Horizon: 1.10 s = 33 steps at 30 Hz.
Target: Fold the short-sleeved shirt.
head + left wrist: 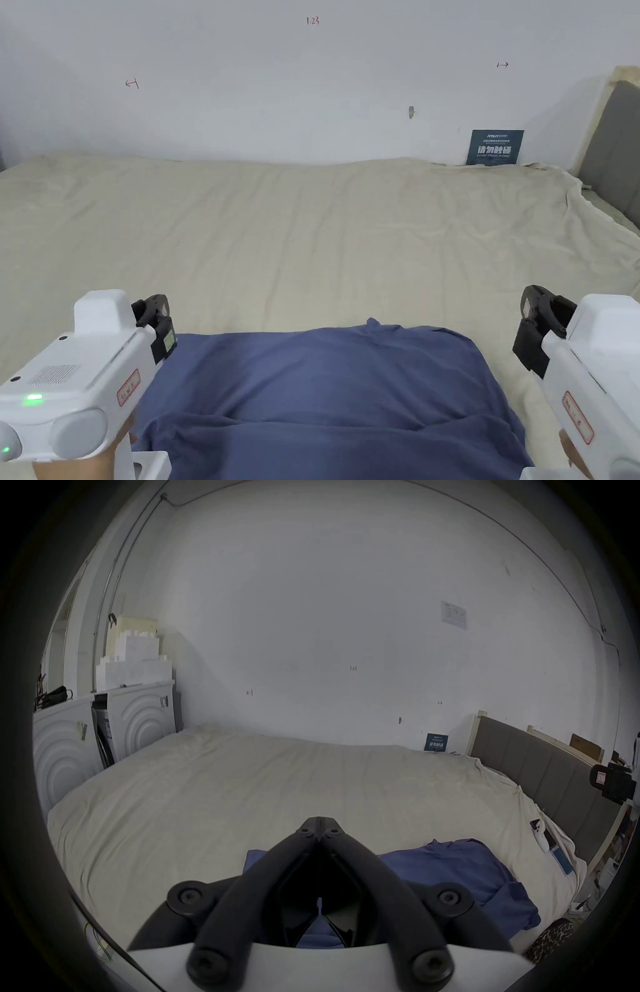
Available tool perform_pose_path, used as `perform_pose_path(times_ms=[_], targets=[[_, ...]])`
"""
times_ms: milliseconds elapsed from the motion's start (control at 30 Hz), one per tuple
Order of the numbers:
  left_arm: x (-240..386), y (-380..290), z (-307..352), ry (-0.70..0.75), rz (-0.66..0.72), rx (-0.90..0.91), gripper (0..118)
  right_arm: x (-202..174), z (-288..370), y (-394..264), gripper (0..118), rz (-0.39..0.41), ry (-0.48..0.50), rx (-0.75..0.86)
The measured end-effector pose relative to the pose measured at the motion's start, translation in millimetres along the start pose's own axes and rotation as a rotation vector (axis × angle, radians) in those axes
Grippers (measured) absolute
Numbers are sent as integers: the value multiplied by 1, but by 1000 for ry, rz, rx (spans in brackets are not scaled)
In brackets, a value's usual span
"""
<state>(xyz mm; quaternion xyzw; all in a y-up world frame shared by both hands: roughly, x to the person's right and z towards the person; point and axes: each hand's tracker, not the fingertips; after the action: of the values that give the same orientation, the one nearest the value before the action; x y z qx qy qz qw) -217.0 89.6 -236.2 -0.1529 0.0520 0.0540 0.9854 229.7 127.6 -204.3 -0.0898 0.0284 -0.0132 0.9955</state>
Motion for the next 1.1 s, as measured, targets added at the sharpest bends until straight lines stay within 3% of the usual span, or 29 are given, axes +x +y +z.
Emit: perform_pose_path(times_ms=[233, 400, 467, 533, 633, 700, 833, 933, 1033, 1100], targets=[[-29, 1, -80, -9, 27, -160, 0, -2, -30, -6, 0, 1, -1, -48], [-57, -12, -158, -1, 120, -334, 1, -1, -64, -19, 0, 7, 2, -98], [-64, -20, -184, 41, 106, -396, 8, 1, -78, -25, 0, -17, 9, -126], [-69, -28, -208, 78, 58, -453, 23, 3, -92, -32, 0, -29, 7, -151], [-77, -42, -239, 102, 59, -544, 64, 3, -111, -40, 0, -33, 0, -176], [-82, -53, -260, 125, 40, -626, 72, 4, -121, -47, 0, -36, -5, -188], [-90, -71, -286, 149, 30, -679, 73, 5, -134, -57, 0, -60, -10, -211], [-94, -82, -300, 157, 45, -716, 69, 7, -141, -65, 0, -67, -24, -232], [-94, -88, -303, 125, 53, -737, 38, 10, -144, -72, 0, -72, -31, -253], [-87, -88, -298, 124, 27, -696, 2, 11, -144, -76, 0, -71, -34, -267]])
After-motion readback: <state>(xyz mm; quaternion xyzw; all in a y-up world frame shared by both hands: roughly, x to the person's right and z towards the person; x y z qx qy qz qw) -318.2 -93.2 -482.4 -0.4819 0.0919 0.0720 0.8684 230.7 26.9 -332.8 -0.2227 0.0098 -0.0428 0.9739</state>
